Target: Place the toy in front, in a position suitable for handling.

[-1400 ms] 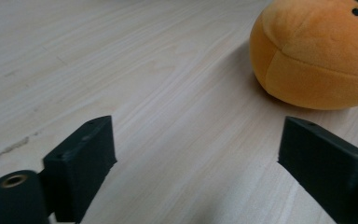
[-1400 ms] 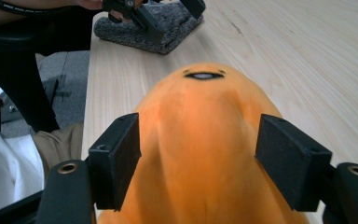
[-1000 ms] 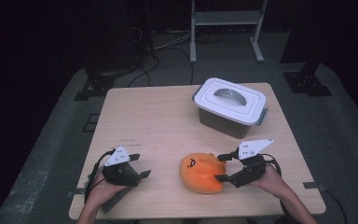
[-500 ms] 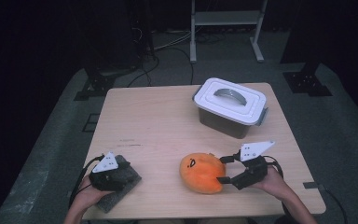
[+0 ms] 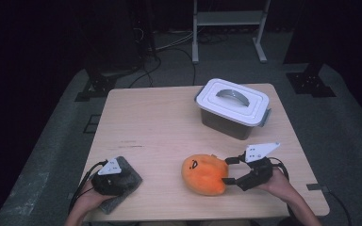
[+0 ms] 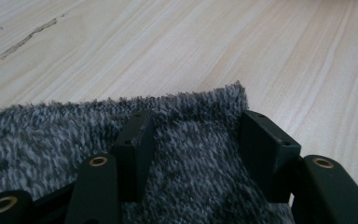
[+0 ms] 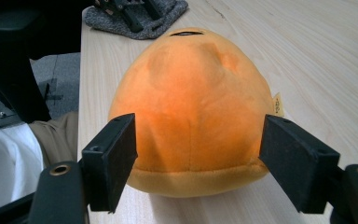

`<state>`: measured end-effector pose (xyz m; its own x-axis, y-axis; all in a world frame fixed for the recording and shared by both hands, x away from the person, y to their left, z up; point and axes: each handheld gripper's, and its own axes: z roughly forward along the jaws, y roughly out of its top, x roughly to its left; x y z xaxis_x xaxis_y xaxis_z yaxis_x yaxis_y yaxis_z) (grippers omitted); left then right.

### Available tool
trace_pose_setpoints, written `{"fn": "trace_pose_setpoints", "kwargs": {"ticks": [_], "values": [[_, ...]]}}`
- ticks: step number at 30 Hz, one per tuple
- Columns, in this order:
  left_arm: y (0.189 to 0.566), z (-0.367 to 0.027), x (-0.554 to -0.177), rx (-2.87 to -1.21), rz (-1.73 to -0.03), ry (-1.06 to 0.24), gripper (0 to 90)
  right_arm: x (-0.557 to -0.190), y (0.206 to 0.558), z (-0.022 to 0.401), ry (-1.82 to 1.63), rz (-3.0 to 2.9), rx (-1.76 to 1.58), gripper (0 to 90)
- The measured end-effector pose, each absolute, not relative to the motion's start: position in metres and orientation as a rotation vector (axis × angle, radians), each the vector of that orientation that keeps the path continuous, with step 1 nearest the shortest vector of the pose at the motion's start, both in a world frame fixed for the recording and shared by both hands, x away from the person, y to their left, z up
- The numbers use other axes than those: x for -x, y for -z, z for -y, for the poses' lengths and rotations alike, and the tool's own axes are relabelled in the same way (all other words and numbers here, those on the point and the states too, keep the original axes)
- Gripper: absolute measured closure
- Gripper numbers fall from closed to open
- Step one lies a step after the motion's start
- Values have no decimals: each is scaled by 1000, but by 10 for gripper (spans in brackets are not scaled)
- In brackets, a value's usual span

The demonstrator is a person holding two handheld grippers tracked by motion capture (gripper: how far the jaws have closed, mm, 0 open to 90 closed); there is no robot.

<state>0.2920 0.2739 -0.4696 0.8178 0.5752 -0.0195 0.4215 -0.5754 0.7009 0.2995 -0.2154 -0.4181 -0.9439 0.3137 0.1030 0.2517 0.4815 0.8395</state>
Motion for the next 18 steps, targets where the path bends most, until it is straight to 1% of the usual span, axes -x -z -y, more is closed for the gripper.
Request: {"fn": "trace_pose_setpoints", "kwargs": {"ticks": [6,8,14,18], "values": [[468,-271,-293,-2301,-716,-285,456,-301,422,215,-1458,-2664,-501,258],[468,-272,-293,-2301,-714,-284,473,-301,424,215,-1455,-2668,-502,257],[467,-273,-295,-2301,-738,-296,562,-300,425,214,-1457,-2671,-497,250],[467,-274,-298,-2290,-761,-303,669,-300,425,213,-1457,-2672,-495,248]]}}
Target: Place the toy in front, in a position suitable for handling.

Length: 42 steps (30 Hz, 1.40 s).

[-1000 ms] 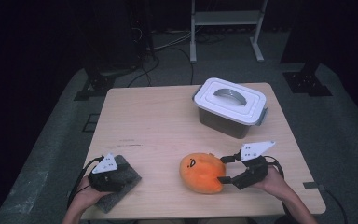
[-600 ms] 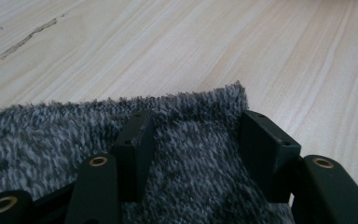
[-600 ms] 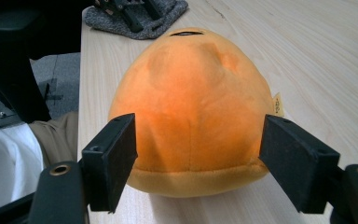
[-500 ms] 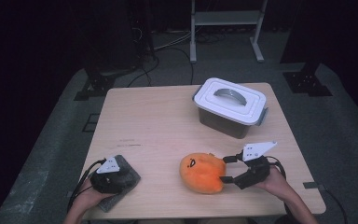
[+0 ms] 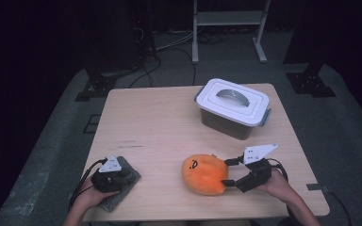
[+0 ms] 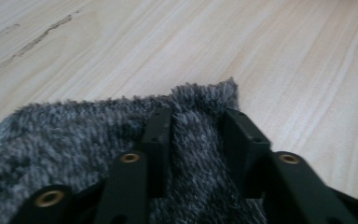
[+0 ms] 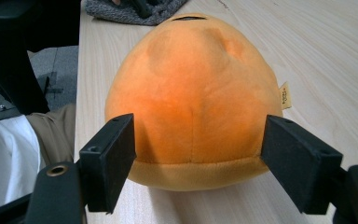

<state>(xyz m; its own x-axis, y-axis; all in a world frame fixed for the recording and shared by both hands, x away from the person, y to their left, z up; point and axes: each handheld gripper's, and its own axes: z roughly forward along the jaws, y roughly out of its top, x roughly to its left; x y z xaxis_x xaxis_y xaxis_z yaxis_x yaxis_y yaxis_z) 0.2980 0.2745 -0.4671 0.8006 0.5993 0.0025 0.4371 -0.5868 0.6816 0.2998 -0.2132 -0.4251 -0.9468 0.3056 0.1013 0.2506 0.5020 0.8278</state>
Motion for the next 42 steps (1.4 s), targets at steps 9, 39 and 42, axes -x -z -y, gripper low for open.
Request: {"fn": "trace_pose_setpoints", "kwargs": {"ticks": [9,39,42], "values": [[469,-280,-301,-2218,-852,-252,787,-301,426,215,-1460,-2671,-498,248],[391,-166,-317,-2003,-456,-72,795,-296,428,203,-1402,-2642,-444,240],[393,-143,-321,-2046,-417,-55,796,-296,428,198,-1397,-2637,-435,240]]}}
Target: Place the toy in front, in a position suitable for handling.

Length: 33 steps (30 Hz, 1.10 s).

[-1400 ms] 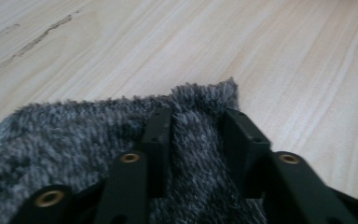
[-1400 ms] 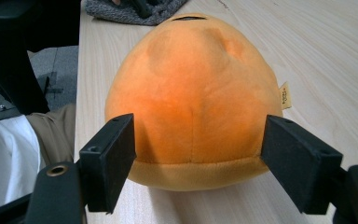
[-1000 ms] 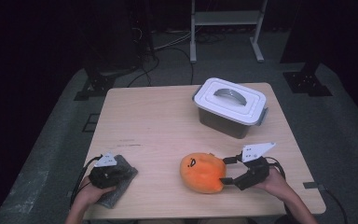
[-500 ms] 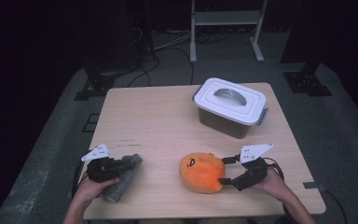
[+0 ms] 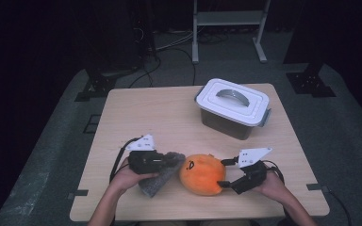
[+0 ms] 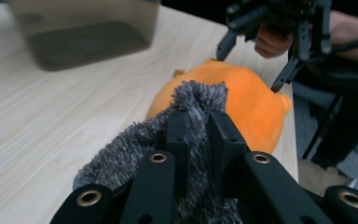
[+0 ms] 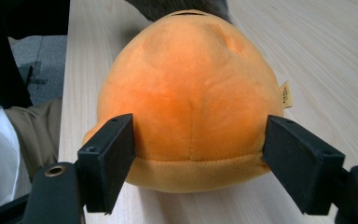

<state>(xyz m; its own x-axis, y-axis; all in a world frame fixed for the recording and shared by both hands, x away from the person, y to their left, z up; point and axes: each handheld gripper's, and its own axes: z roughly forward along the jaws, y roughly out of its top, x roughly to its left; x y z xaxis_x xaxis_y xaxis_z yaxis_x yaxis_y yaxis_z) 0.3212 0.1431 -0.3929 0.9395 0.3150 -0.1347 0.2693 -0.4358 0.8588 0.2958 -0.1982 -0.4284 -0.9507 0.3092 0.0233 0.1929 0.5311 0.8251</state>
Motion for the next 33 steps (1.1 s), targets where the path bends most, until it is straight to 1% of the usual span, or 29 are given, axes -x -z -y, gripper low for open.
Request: {"fn": "trace_pose_setpoints", "kwargs": {"ticks": [5,9,12,15,21,27,33], "values": [[390,-116,-326,-2055,-355,-39,795,-294,430,188,-1371,-2635,-408,239],[395,-105,-327,-2143,-340,-51,795,-296,431,183,-1358,-2629,-407,239],[401,-110,-326,-2151,-362,-62,793,-296,433,180,-1362,-2618,-415,247],[408,-124,-324,-2113,-392,-44,788,-295,433,176,-1357,-2616,-398,302],[423,-151,-319,-2079,-464,-53,788,-297,435,175,-1364,-2610,-400,304],[428,-152,-316,-2063,-445,-21,793,-304,436,174,-1389,-2608,-411,289],[420,-143,-314,-2136,-389,13,793,-317,433,170,-1371,-2634,-357,287]]}}
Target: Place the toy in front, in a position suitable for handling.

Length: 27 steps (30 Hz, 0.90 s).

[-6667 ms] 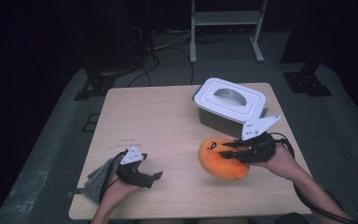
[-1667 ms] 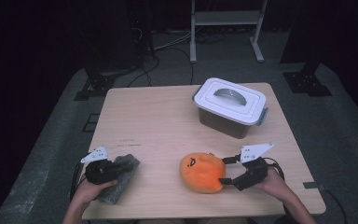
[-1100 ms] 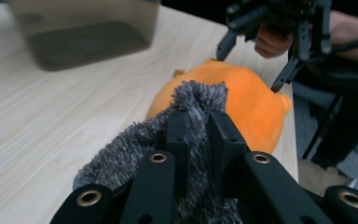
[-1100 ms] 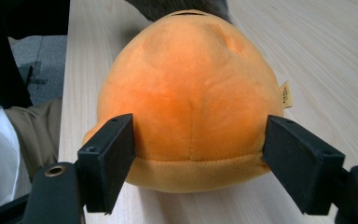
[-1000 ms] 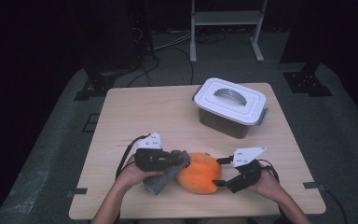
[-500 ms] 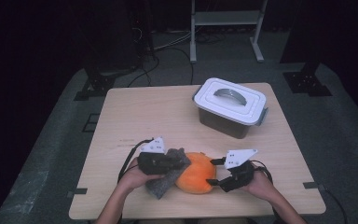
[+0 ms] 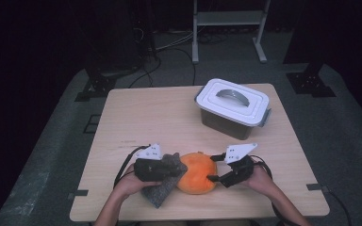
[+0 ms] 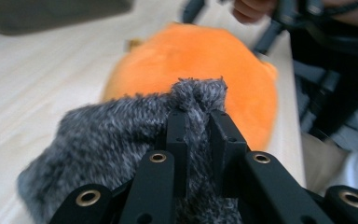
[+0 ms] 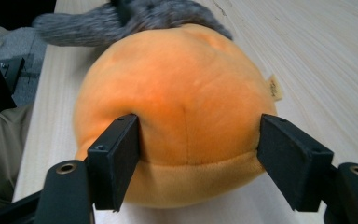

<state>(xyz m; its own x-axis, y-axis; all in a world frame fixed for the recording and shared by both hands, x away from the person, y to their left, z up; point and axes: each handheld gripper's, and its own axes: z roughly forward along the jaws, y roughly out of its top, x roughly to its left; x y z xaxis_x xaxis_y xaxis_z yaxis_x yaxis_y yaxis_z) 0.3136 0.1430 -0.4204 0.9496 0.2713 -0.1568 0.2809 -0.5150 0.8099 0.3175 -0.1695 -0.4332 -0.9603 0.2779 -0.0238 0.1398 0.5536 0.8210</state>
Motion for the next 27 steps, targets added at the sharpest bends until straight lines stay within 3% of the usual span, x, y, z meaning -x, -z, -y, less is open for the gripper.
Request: {"fn": "trace_pose_setpoints", "kwargs": {"ticks": [11,20,27], "values": [[427,-146,-310,-2116,-416,5,795,-306,414,173,-1450,-2598,-402,230],[409,-141,-313,-2062,-367,24,794,-306,430,157,-1350,-2618,-371,249],[399,-118,-321,-2157,-336,-40,794,-305,433,154,-1297,-2629,-343,253]]}}
